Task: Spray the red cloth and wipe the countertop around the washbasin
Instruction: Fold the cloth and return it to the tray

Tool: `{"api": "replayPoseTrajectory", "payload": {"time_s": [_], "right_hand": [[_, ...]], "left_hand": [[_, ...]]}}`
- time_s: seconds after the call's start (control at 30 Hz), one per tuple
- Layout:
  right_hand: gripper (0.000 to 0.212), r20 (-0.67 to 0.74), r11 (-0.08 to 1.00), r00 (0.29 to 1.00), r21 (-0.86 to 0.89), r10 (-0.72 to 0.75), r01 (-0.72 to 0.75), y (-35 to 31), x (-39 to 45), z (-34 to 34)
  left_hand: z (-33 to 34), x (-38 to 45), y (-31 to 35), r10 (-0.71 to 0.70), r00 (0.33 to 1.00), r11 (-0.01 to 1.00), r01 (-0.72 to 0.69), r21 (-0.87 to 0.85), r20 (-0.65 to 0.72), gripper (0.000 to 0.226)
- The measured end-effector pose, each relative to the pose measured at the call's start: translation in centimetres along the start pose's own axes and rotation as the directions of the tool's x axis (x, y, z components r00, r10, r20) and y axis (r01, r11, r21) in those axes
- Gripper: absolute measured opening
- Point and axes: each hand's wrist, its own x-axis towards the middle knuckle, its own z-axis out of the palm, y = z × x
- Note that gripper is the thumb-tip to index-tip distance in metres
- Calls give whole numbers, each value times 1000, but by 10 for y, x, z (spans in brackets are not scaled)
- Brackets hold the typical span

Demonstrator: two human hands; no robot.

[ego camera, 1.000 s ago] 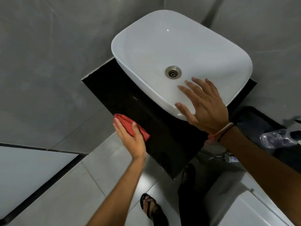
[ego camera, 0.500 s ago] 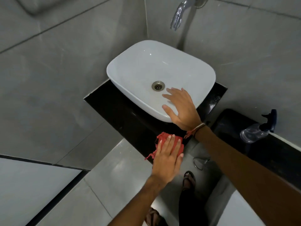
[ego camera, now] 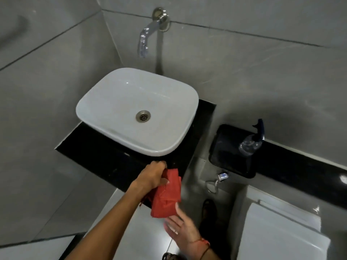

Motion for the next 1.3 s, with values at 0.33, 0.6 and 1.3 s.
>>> {"api": "replayPoseTrajectory", "payload": {"time_s": [0.33,0.6,1.3], "right_hand": [[27,109,993,989,-52,-102,109,-52,21,-20],[26,-389,879,827,82,-406,471,-188,36,-111],[12,68,9,129,-855,-989,518,-278,-19,-67]], "left_hand": [[5,12,54,-36,992,991,21,130,118,57],[24,94,166,-28,998,841,51,-539,50,39],[-38,99,203,150,925,820,-314,-478,-349,42]]}}
